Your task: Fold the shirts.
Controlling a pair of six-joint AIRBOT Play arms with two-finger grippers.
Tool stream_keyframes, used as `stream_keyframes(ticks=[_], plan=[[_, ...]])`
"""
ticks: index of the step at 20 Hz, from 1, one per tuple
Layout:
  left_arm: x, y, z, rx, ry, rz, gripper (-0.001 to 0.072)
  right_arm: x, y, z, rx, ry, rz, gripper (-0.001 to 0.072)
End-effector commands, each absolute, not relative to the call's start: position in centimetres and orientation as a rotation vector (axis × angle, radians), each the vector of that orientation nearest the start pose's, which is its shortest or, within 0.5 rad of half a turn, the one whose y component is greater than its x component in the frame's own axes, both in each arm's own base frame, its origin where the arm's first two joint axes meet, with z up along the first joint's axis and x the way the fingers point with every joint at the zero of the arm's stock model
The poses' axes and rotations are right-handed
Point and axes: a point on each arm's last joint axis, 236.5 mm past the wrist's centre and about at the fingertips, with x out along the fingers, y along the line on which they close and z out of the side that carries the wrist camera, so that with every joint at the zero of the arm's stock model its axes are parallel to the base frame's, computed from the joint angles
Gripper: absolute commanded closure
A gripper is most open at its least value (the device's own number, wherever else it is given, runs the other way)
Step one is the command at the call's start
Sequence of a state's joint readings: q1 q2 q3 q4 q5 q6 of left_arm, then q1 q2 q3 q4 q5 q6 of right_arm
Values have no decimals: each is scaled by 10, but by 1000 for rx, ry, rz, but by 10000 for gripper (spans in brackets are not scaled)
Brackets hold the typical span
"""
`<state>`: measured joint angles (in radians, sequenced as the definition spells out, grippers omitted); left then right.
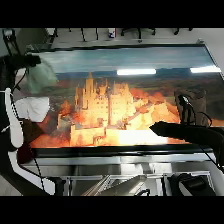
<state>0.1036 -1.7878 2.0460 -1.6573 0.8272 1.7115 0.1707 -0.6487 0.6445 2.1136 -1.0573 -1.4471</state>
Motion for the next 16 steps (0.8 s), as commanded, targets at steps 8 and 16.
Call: stream_keyframes(ticks=[8, 16], plan=[[409, -232, 142, 146, 1038, -561, 686, 246, 151, 54, 512, 1110, 372, 688], [333, -270, 48, 173, 1290, -586, 209, 245, 151, 56, 511, 1109, 378, 299]])
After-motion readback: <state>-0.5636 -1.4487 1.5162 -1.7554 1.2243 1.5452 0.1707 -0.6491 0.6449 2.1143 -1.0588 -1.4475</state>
